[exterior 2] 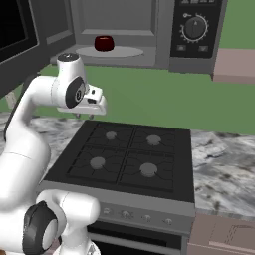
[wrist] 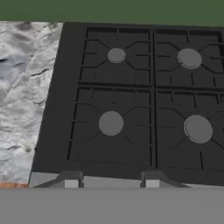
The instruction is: Pick the cup of tea, navigate to the dining table, and place it on the saucer.
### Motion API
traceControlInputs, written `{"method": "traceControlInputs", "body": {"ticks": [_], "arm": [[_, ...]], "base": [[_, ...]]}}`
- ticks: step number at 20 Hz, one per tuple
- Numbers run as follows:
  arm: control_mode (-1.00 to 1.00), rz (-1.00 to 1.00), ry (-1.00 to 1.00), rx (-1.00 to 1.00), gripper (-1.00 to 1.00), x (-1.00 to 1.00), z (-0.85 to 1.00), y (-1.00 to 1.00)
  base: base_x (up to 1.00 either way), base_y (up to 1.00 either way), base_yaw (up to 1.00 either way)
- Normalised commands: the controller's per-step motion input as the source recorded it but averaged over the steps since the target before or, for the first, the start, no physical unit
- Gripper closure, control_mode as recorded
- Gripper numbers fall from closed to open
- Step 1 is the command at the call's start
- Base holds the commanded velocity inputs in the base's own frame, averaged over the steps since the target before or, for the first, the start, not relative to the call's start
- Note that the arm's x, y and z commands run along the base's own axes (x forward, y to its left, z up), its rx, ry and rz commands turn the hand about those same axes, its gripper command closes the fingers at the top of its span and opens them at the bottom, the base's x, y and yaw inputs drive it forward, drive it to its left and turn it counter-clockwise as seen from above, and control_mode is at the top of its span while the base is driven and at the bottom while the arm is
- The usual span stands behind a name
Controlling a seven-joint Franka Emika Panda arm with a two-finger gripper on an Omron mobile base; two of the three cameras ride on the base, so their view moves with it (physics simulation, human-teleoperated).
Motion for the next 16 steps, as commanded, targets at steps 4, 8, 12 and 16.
{"method": "traceControlInputs", "body": {"ticks": [4, 8, 12, 16], "arm": [[-1.00, 0.00, -0.19, -0.02, -1.00, -0.28, 0.00, 0.01], [-1.00, 0.00, -0.69, -0.01, -1.00, -0.75, 0.14, 0.00], [-1.00, 0.00, -0.82, 0.00, -1.00, -0.76, 0.57, -0.06], [-1.00, 0.00, -0.63, 0.02, -1.00, -0.33, 0.93, -0.10]], "base": [[0.00, 0.00, 0.00], [0.00, 0.00, 0.00], [0.00, 0.00, 0.00], [0.00, 0.00, 0.00]]}}
